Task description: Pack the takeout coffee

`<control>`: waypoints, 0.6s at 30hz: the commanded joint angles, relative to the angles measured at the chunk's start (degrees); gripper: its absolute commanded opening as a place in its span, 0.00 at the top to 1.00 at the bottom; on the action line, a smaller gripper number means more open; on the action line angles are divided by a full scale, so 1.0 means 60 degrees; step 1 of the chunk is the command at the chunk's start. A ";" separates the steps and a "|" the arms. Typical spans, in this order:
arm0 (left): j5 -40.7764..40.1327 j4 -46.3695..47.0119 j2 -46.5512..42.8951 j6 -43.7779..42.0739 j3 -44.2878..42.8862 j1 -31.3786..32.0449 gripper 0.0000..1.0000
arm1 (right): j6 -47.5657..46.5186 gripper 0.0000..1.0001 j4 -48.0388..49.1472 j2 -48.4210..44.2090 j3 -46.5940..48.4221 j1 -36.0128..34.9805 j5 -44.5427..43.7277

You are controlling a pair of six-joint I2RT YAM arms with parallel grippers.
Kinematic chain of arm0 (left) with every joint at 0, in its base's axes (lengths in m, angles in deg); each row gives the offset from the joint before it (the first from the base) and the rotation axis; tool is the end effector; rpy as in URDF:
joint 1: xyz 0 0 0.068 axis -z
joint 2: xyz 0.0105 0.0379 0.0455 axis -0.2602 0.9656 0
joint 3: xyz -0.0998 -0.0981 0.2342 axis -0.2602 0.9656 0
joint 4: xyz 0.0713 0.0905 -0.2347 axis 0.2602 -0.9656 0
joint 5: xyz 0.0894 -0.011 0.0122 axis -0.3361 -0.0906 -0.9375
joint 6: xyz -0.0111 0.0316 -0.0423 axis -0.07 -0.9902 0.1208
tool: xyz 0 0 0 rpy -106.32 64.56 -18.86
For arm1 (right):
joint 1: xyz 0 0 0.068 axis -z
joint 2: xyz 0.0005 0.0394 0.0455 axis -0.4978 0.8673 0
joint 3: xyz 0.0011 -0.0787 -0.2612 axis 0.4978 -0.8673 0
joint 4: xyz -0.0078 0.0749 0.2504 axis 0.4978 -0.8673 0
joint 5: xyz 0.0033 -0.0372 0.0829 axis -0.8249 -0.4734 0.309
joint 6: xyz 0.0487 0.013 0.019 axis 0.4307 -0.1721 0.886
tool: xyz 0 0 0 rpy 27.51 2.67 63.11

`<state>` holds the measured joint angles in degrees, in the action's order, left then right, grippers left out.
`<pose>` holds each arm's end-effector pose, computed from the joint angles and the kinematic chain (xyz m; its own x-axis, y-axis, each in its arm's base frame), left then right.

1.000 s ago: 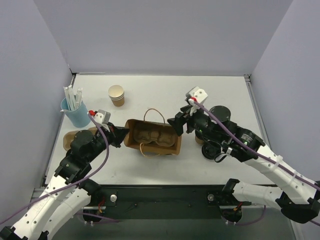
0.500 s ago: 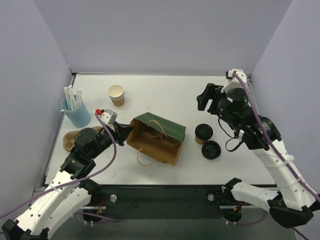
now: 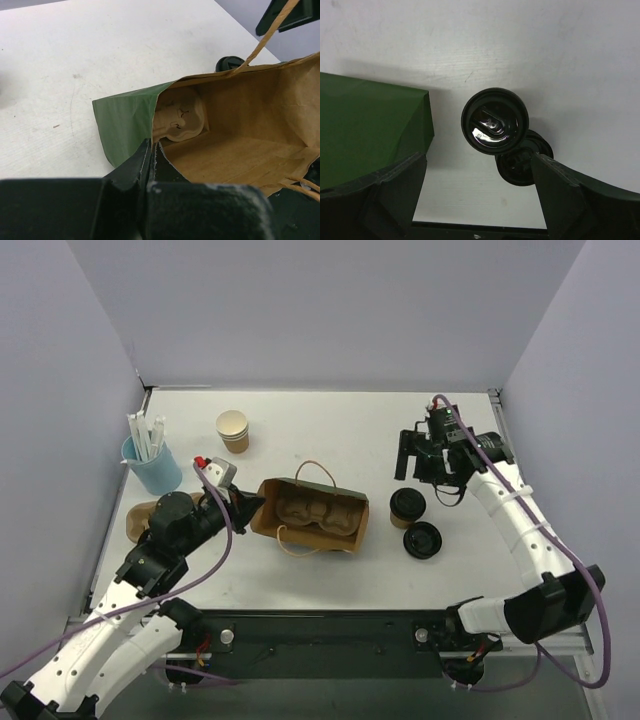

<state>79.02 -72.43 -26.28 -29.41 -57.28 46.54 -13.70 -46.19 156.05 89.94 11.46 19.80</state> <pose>0.1321 -0.0875 0.3175 -0.2939 -0.1065 -0.9499 0.5973 0.7554 -0.2695 0.2601 0.0855 0.3704 -0.6803 0.1738 -0.7121 -0.0410 0.9609 0.2737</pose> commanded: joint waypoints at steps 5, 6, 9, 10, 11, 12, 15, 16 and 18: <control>-0.0016 -0.0985 -0.0266 -0.0264 -0.0837 0.0030 1.00 | -0.0834 0.11 -0.0414 0.1286 -0.0519 0.0018 0.1088; -0.0016 -0.1058 -0.0310 -0.0293 -0.0837 0.0044 1.00 | -0.0908 0.10 -0.0428 0.1388 -0.0505 0.0004 0.1088; 0.0028 -0.1233 -0.0281 -0.0366 -0.0925 0.0030 1.00 | -0.1055 0.10 -0.0443 0.1711 -0.0607 0.0018 0.1102; 0.0028 -0.1263 -0.0267 -0.0395 -0.0968 0.0030 1.00 | -0.1055 0.10 -0.0458 0.1857 -0.0680 0.0019 0.1117; 0.0028 -0.1293 -0.0252 -0.0396 -0.0983 0.0030 1.00 | -0.1070 0.10 -0.0487 0.1902 -0.0724 0.0019 0.1117; 0.0057 -0.1293 -0.0252 -0.0396 -0.0983 0.0030 1.00 | -0.1055 0.11 -0.0487 0.1946 -0.0739 0.0033 0.1088; 0.0058 -0.1249 -0.0237 -0.0381 -0.0969 0.0030 1.00 | -0.1069 0.11 -0.0501 0.2048 -0.0812 0.0019 0.0899; 0.0043 -0.1249 -0.0252 -0.0367 -0.0969 0.0015 1.00 | -0.1084 0.11 -0.0516 0.2121 -0.0798 0.0033 0.0825; 0.0058 -0.1234 -0.0194 -0.0352 -0.1012 0.0030 1.00 | -0.1215 0.12 -0.0531 0.2166 -0.0798 0.0033 0.0664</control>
<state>78.98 -80.14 -27.57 -30.92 -60.38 46.54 -19.60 -47.00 168.29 85.64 11.44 25.99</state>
